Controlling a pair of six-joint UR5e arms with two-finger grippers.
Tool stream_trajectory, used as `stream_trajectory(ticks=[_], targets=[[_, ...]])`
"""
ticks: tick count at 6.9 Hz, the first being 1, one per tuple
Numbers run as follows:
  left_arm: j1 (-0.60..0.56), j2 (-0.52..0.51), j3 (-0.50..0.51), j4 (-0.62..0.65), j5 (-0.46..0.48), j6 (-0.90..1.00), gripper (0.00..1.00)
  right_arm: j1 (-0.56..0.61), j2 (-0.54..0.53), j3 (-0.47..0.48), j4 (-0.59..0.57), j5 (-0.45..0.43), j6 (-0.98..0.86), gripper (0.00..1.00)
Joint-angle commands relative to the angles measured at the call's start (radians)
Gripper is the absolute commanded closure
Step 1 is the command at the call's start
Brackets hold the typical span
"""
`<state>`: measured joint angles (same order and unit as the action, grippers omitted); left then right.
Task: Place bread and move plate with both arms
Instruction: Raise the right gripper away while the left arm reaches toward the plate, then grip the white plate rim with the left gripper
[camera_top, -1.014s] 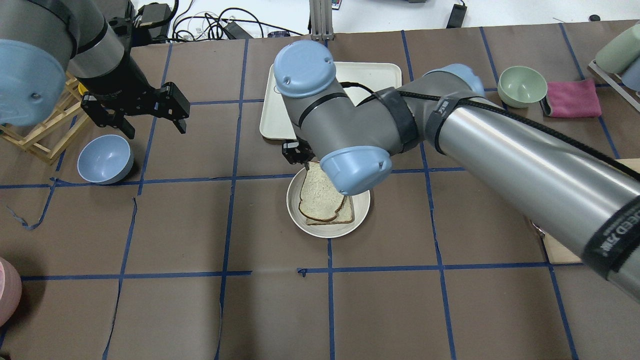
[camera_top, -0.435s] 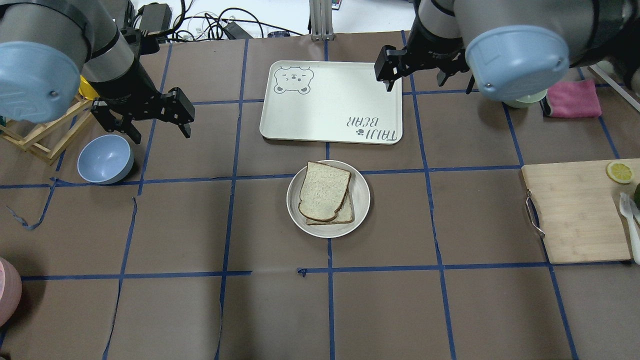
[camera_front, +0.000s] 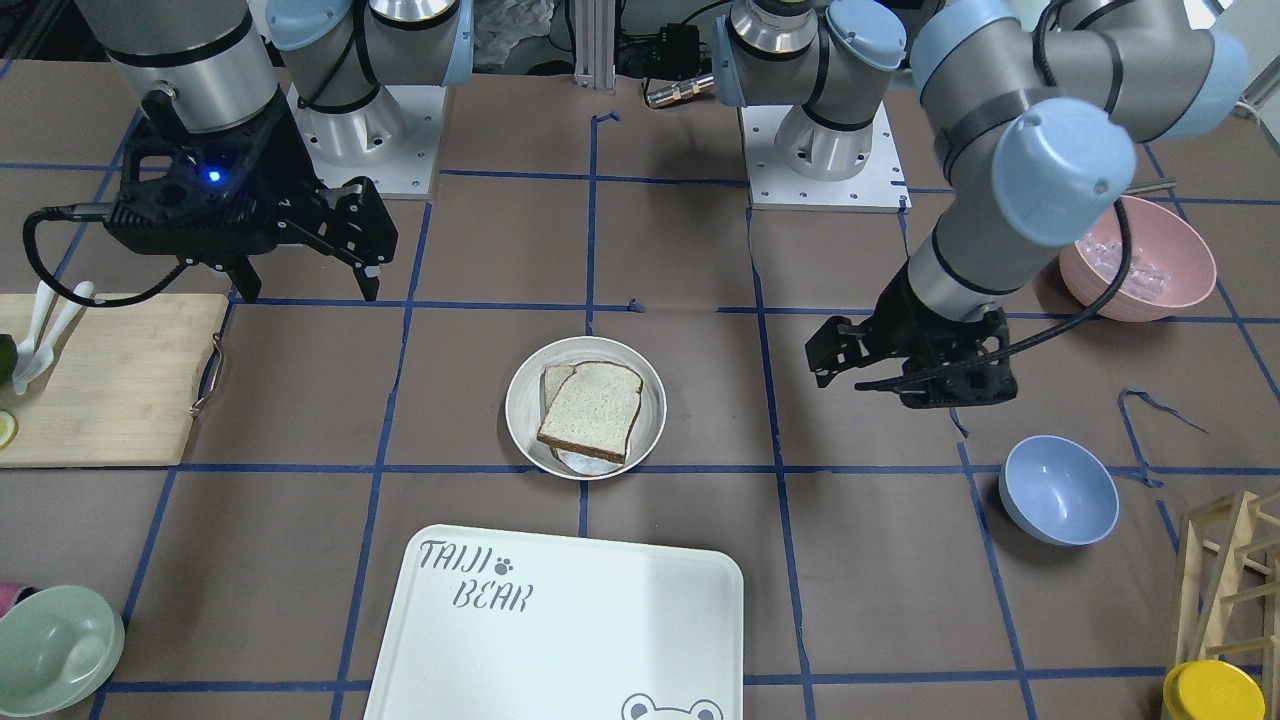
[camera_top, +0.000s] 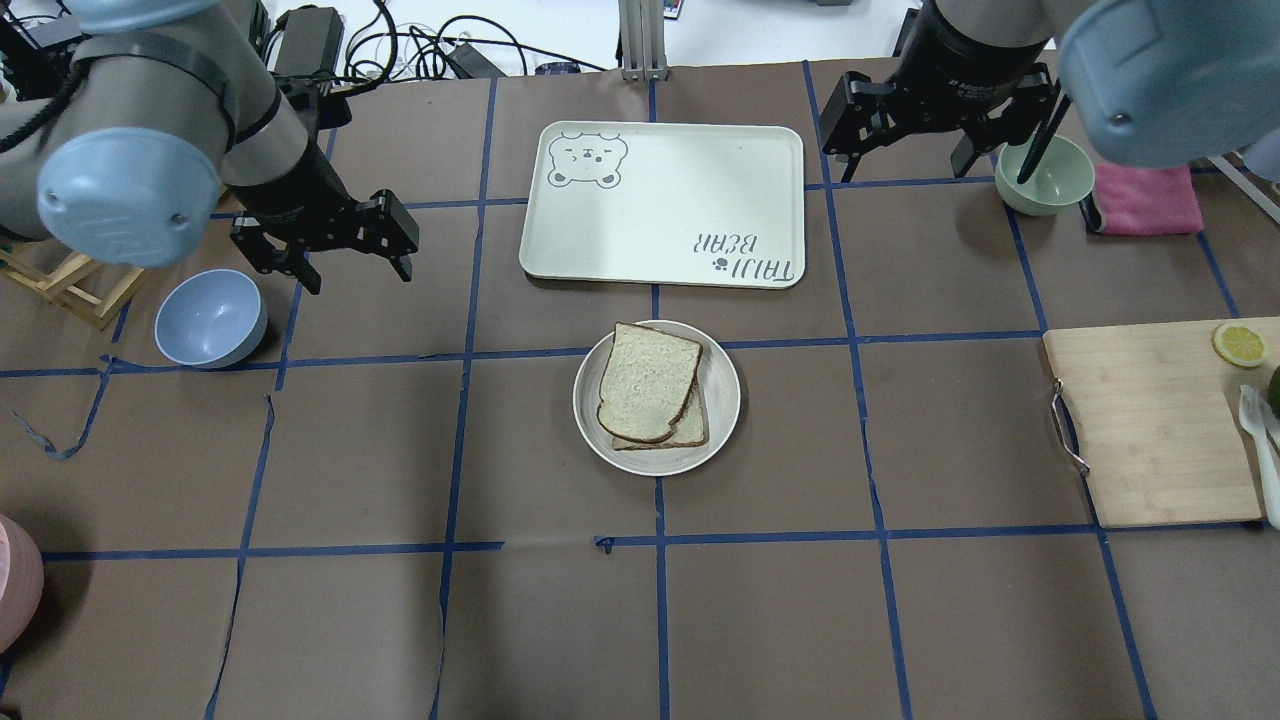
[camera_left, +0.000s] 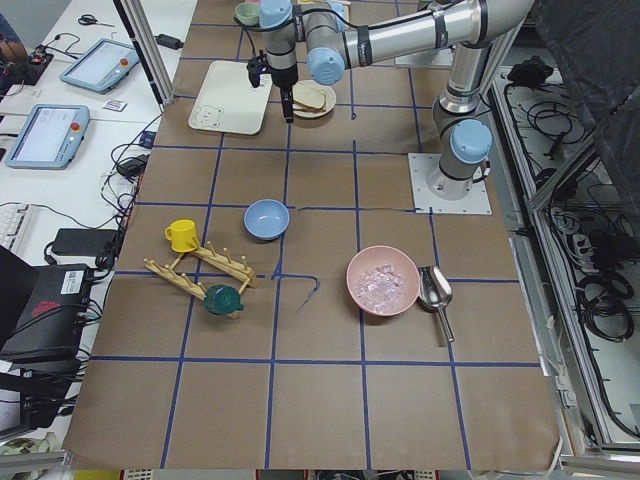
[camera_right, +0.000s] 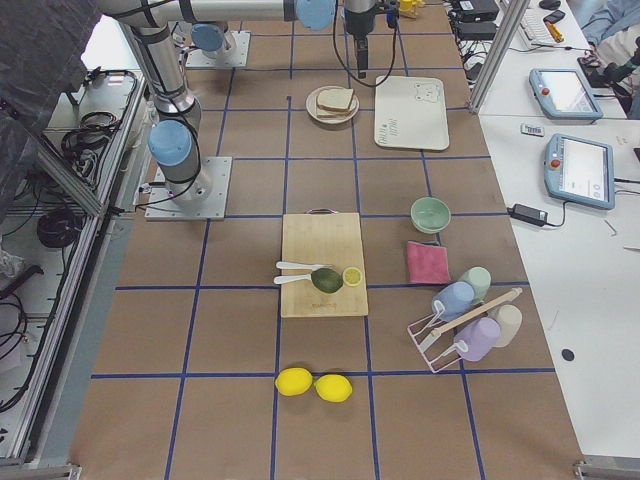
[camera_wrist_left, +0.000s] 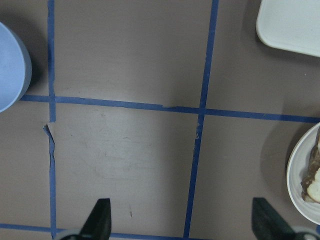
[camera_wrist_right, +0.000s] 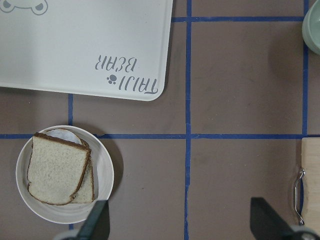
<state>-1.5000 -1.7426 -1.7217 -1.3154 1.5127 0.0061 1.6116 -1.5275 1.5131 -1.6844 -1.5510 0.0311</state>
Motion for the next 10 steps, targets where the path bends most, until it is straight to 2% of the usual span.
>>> stream_trajectory(ticks=[1,3,4,6,7,9,10], targets=[[-0.095,-0.072,-0.112,0.227,-0.043,-0.011,0.0,-0.012,-0.007,-0.021,0.034,-0.009,-0.017,0.0],[-0.172,-0.139,-0.124,0.343,-0.048,-0.017,0.0,-0.025,-0.007,-0.014,0.034,-0.007,-0.019,0.0],[-0.222,-0.165,-0.125,0.366,-0.042,-0.031,0.11,-0.022,-0.007,-0.024,0.034,-0.007,-0.013,0.0],[-0.243,-0.205,-0.133,0.389,-0.046,-0.04,0.22,-0.019,-0.007,-0.016,0.038,-0.011,-0.013,0.0],[-0.246,-0.215,-0.148,0.387,-0.048,-0.034,0.32,-0.019,-0.007,-0.019,0.041,-0.012,-0.013,0.0],[-0.246,-0.219,-0.197,0.422,-0.048,-0.037,0.32,-0.018,-0.011,-0.019,0.041,-0.012,-0.008,0.0],[-0.252,-0.221,-0.2,0.421,-0.084,-0.037,0.32,-0.018,-0.01,-0.019,0.043,-0.011,-0.01,0.0]])
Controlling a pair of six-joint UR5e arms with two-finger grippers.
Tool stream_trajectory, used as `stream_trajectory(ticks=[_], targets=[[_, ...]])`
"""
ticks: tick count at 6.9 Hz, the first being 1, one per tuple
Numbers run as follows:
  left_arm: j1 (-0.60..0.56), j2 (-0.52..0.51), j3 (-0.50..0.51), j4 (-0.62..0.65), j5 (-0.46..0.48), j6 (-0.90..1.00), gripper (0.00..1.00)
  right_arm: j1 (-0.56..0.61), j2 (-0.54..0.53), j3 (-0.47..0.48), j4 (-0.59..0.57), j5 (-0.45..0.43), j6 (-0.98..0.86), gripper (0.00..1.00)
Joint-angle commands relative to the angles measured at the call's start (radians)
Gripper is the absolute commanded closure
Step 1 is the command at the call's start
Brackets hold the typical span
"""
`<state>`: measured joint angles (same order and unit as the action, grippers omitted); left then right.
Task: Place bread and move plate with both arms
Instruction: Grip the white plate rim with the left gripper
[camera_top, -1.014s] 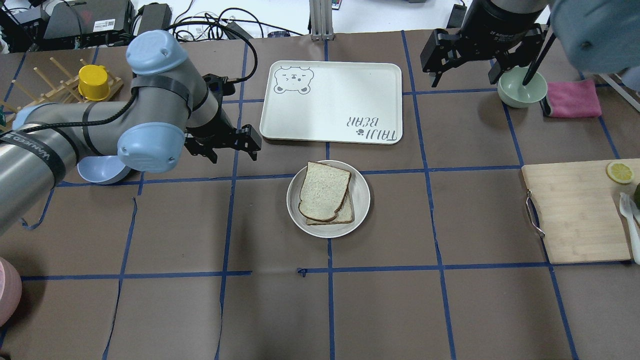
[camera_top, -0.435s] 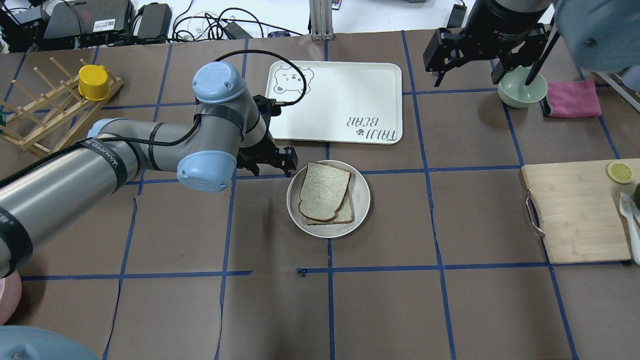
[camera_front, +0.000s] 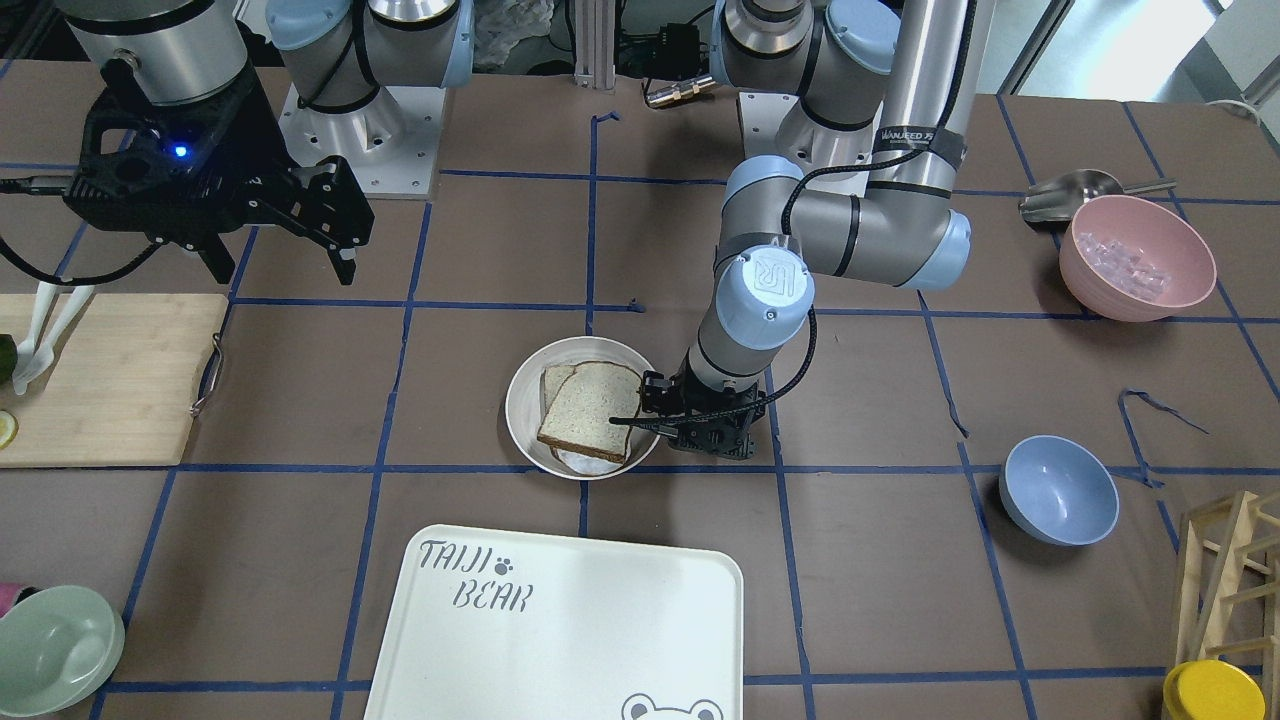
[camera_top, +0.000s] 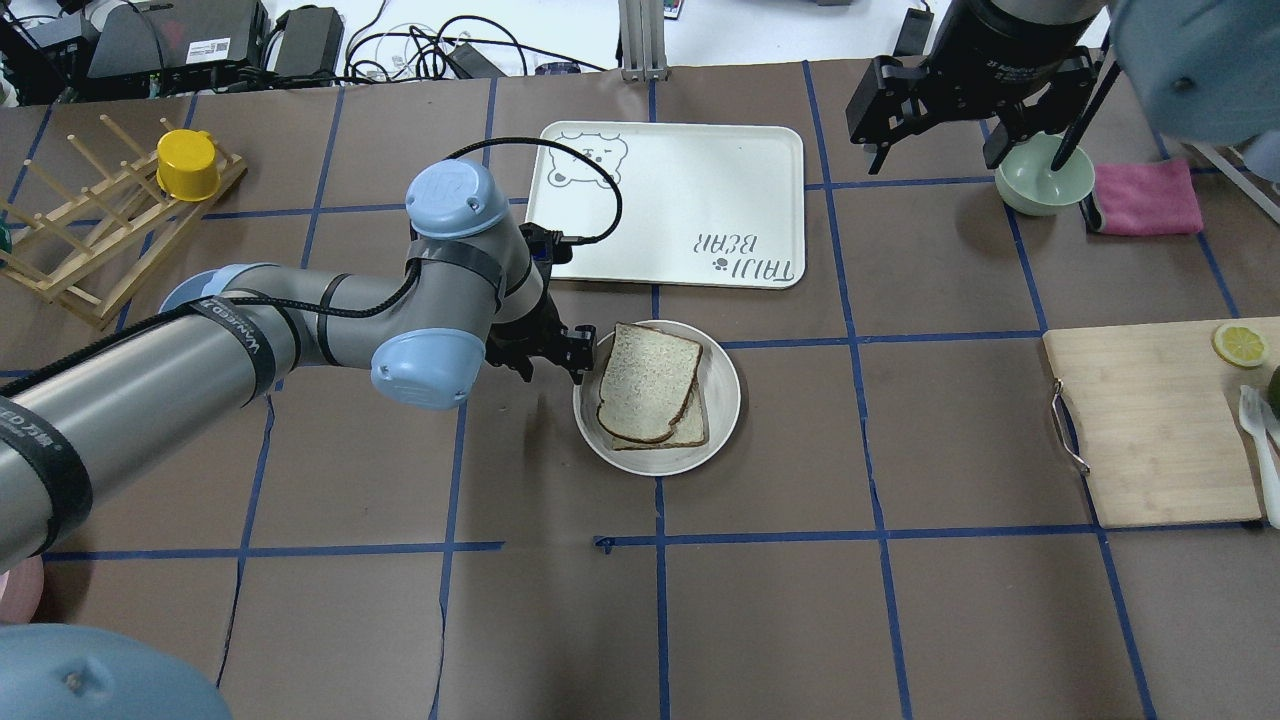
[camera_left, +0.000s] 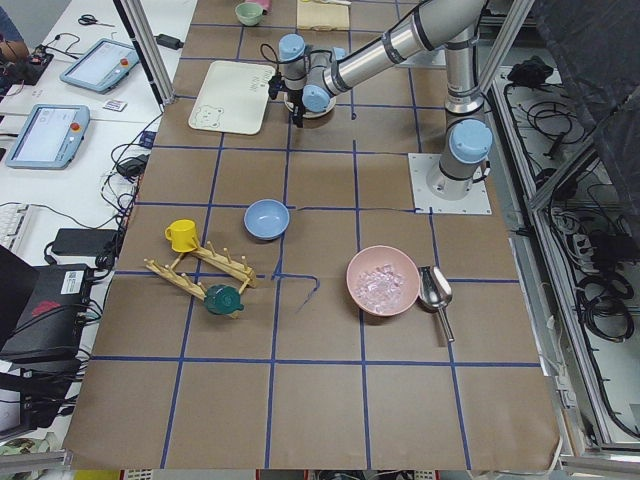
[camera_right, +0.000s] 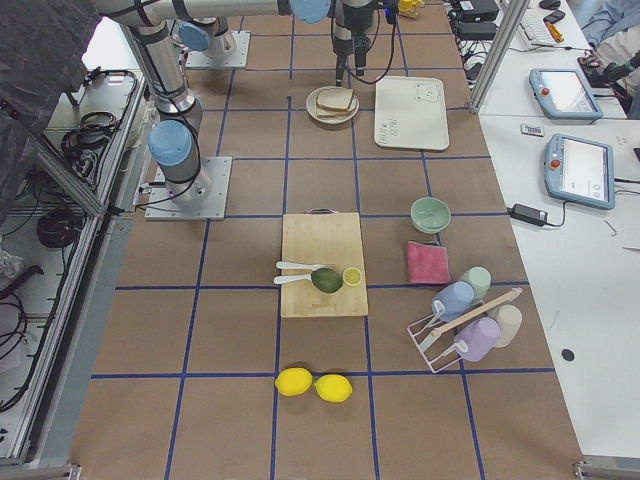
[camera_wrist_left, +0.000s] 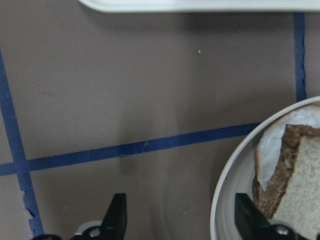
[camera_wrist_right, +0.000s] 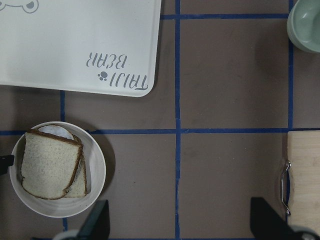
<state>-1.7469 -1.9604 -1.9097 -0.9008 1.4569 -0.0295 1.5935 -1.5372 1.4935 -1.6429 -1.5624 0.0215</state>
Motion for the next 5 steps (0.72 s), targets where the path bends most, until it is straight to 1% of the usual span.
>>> stream_trajectory(ticks=[1,2,3,4,5], targets=[[-0.006,-0.005,-0.012,0.008,-0.035,0.003,0.32,0.002,-0.004,0.001,0.002,-0.001,0.0,0.0],[-0.009,-0.005,-0.012,0.006,-0.035,0.0,0.33,0.0,-0.004,-0.001,0.005,-0.001,-0.002,0.0],[-0.009,-0.005,-0.012,0.005,-0.036,0.005,0.44,0.0,0.003,0.01,0.002,-0.001,-0.002,0.0],[-0.009,-0.008,-0.009,0.011,-0.09,0.003,0.99,0.0,-0.003,0.011,0.003,-0.002,-0.003,0.0],[-0.009,-0.008,-0.005,0.019,-0.154,0.003,1.0,0.0,-0.003,0.013,0.003,-0.037,-0.002,0.0]])
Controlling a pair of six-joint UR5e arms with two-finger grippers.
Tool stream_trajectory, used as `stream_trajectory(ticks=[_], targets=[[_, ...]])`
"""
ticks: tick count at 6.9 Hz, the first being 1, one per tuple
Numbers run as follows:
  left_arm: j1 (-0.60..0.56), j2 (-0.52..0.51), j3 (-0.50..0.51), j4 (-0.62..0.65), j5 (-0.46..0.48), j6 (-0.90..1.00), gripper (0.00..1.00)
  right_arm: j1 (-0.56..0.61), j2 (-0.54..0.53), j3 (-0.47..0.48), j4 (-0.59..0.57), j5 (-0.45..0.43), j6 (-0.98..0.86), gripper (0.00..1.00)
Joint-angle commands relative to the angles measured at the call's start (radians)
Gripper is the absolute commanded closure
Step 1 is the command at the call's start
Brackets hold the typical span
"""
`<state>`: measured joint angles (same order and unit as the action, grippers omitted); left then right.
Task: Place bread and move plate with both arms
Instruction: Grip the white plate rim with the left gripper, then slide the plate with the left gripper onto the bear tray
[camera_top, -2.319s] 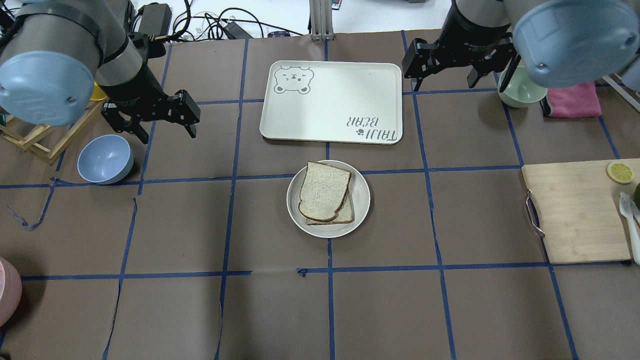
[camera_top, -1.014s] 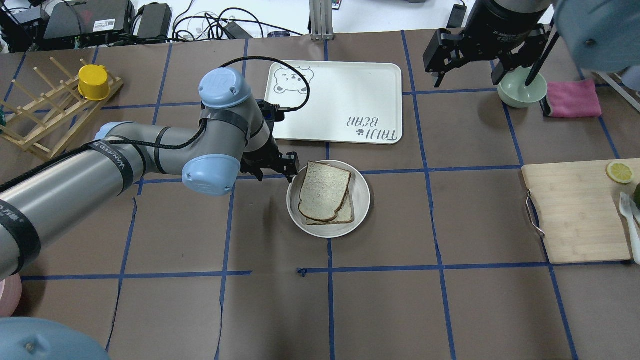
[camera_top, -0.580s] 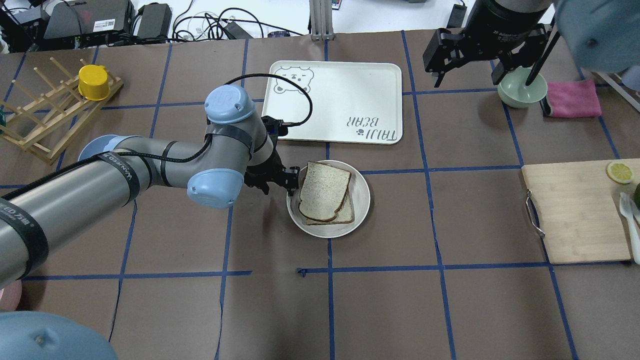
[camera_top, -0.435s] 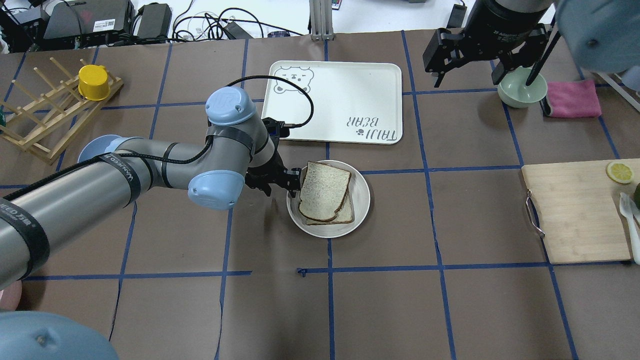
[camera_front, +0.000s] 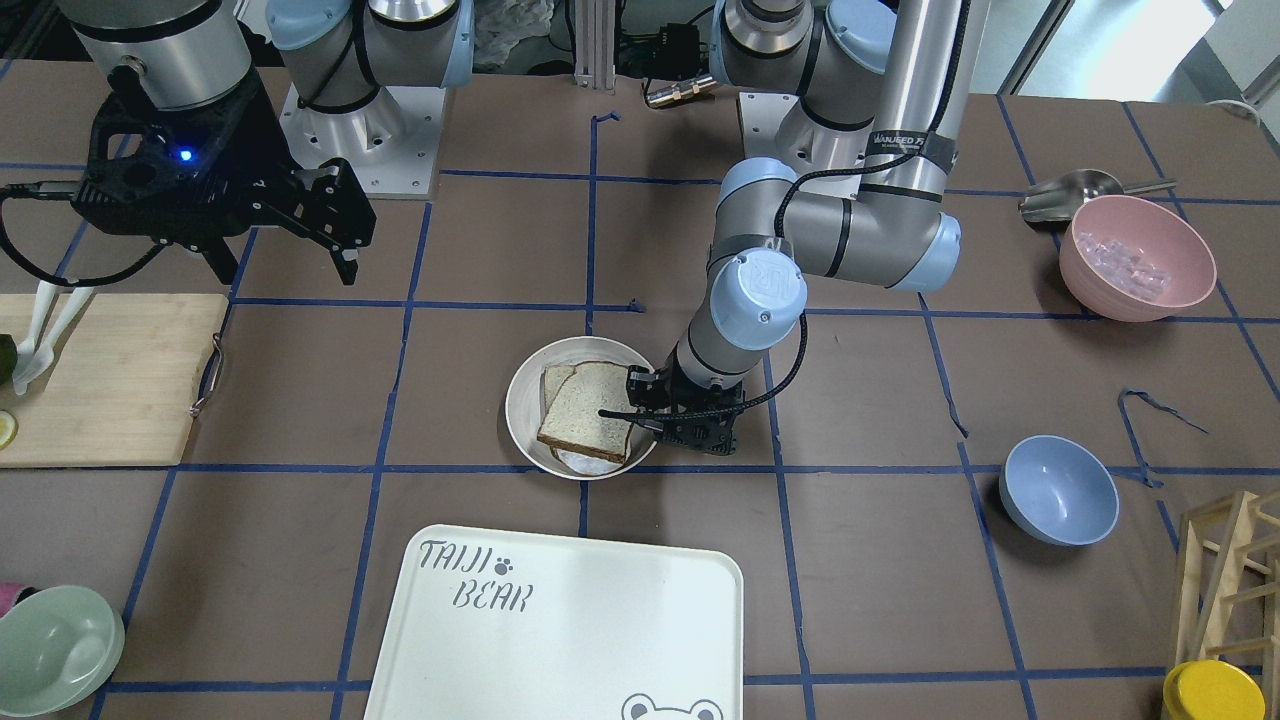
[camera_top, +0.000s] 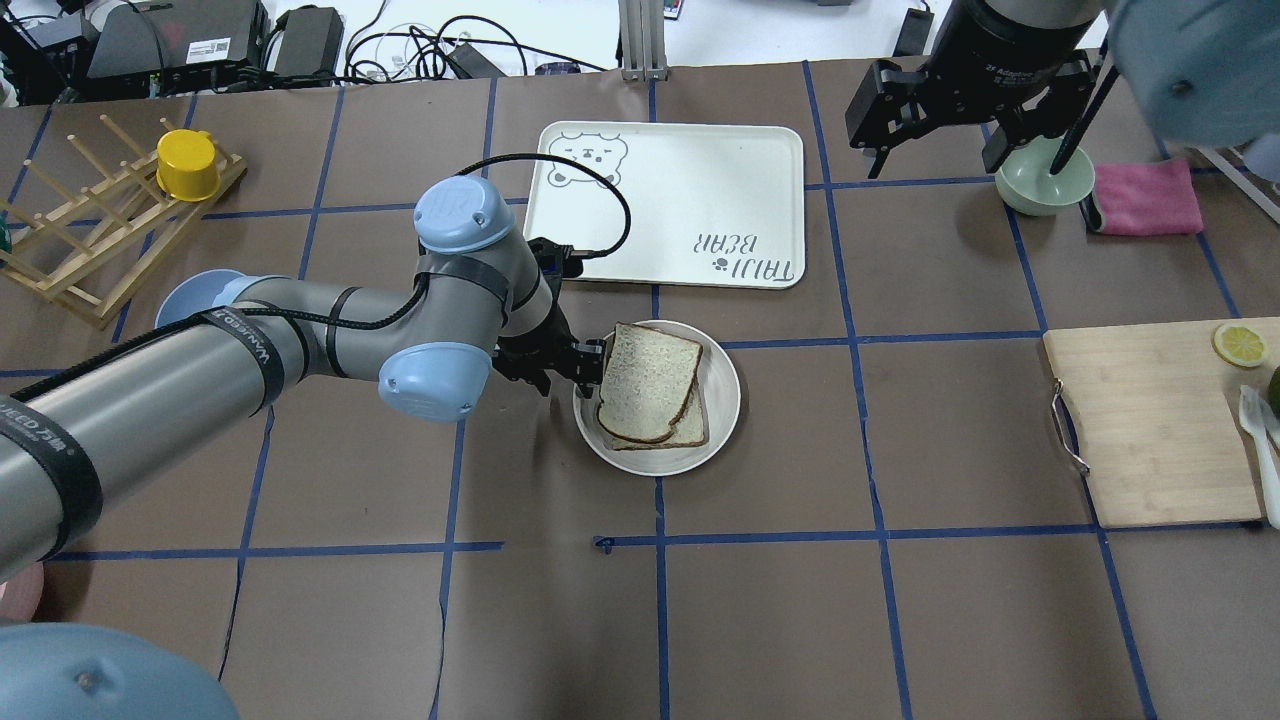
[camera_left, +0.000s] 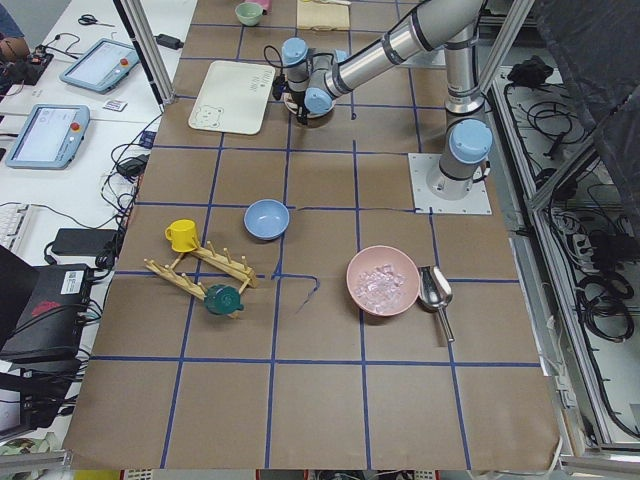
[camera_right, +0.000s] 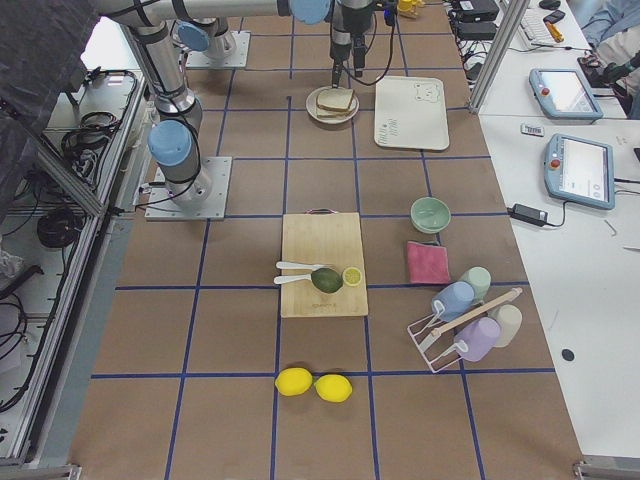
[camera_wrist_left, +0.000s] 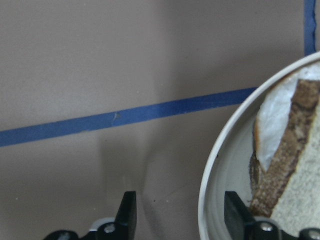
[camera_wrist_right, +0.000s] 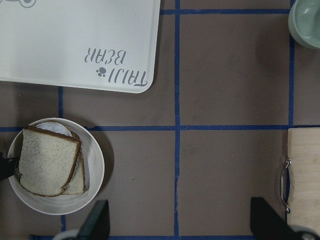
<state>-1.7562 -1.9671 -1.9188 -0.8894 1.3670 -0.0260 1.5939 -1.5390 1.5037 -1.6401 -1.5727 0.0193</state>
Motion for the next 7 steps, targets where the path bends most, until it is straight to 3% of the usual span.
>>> stream_trajectory(ticks=[1,4,7], targets=[[0.004,-0.001,0.004,0.009,-0.065,0.014,1.0,0.0,-0.003,-0.002,-0.001,-0.033,0.004,0.0],[0.046,0.026,0.064,-0.017,-0.062,0.032,1.0,0.0,0.0,-0.011,-0.004,-0.033,0.007,0.0],[0.155,0.025,0.165,-0.115,-0.127,0.047,1.0,0.001,-0.003,-0.01,-0.004,-0.026,0.007,0.0]])
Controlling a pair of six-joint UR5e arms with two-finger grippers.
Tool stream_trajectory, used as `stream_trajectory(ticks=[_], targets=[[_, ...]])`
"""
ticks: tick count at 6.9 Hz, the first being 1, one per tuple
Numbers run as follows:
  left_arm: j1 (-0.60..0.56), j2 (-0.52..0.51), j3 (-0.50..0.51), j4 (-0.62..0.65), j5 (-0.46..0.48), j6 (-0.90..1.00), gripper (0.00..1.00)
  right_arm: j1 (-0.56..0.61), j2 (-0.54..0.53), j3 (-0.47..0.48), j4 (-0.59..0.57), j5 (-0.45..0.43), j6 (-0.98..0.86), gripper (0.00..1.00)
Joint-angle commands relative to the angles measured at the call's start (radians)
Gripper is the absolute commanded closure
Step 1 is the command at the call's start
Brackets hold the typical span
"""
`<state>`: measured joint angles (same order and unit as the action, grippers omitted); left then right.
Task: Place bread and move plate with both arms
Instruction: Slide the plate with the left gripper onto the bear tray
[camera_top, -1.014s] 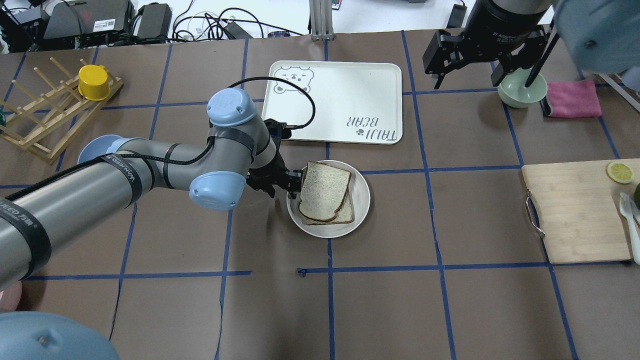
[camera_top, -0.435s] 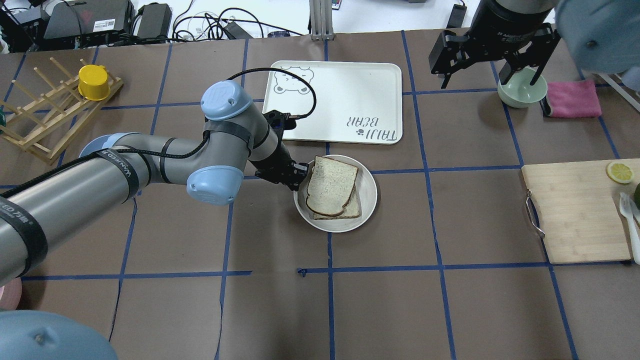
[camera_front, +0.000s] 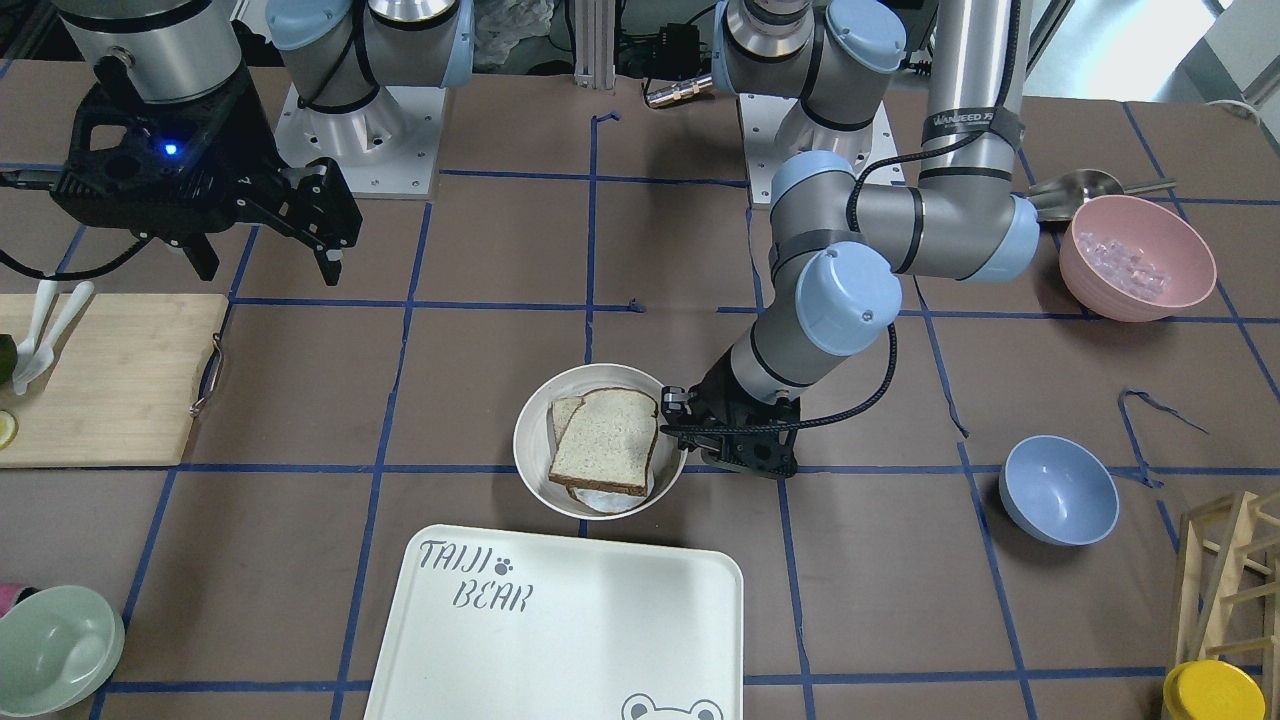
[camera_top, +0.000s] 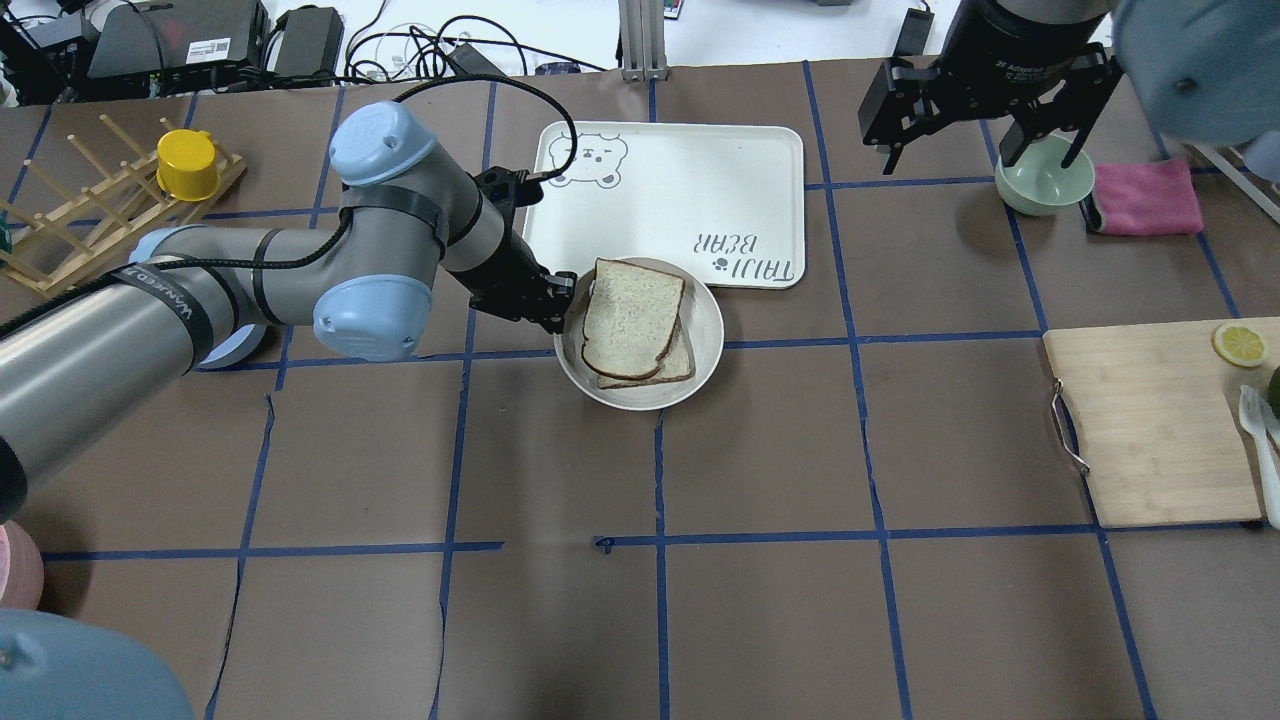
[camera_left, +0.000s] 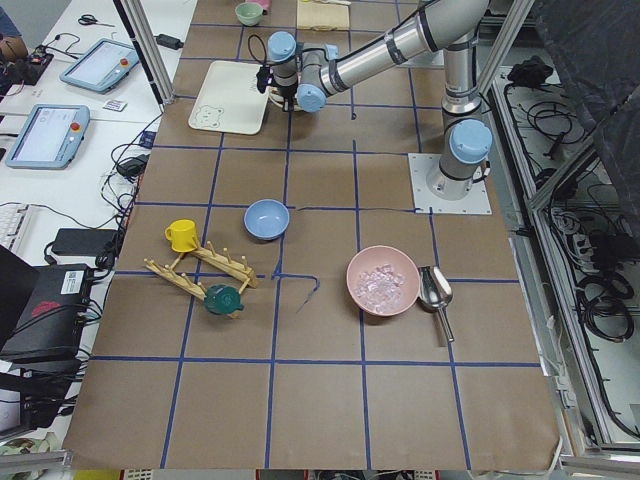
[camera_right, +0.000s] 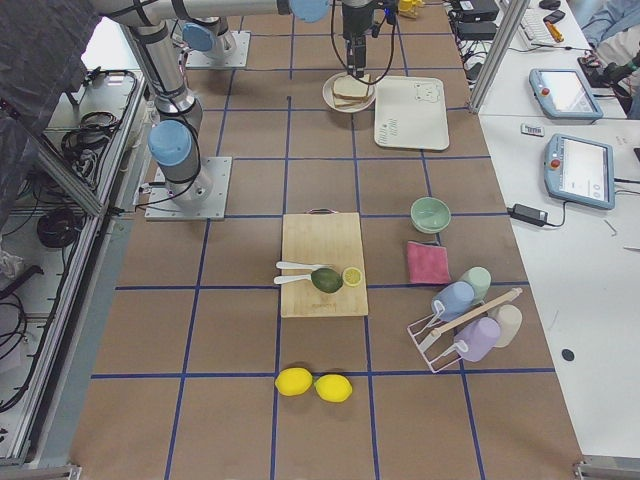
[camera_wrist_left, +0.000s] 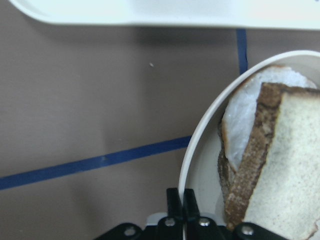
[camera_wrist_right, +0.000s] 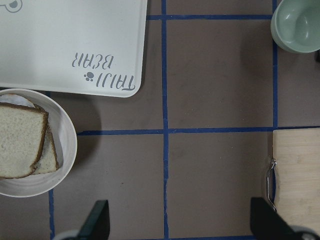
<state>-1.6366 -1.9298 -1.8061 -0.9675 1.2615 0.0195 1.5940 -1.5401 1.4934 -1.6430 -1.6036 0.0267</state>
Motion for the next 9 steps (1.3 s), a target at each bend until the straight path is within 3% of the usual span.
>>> stream_trajectory(ticks=[1,5,9], targets=[[0.037,-0.046,0.135,-0.069,-0.018,-0.001,1.0,0.0,-0.006,-0.005,-0.005,0.011,-0.001,0.0],[0.032,-0.314,0.466,-0.073,-0.03,0.0,1.0,0.006,-0.006,-0.021,0.0,0.01,0.001,0.0],[-0.014,-0.443,0.58,-0.057,-0.05,-0.001,1.0,0.009,0.0,-0.016,0.002,0.008,0.001,0.0]])
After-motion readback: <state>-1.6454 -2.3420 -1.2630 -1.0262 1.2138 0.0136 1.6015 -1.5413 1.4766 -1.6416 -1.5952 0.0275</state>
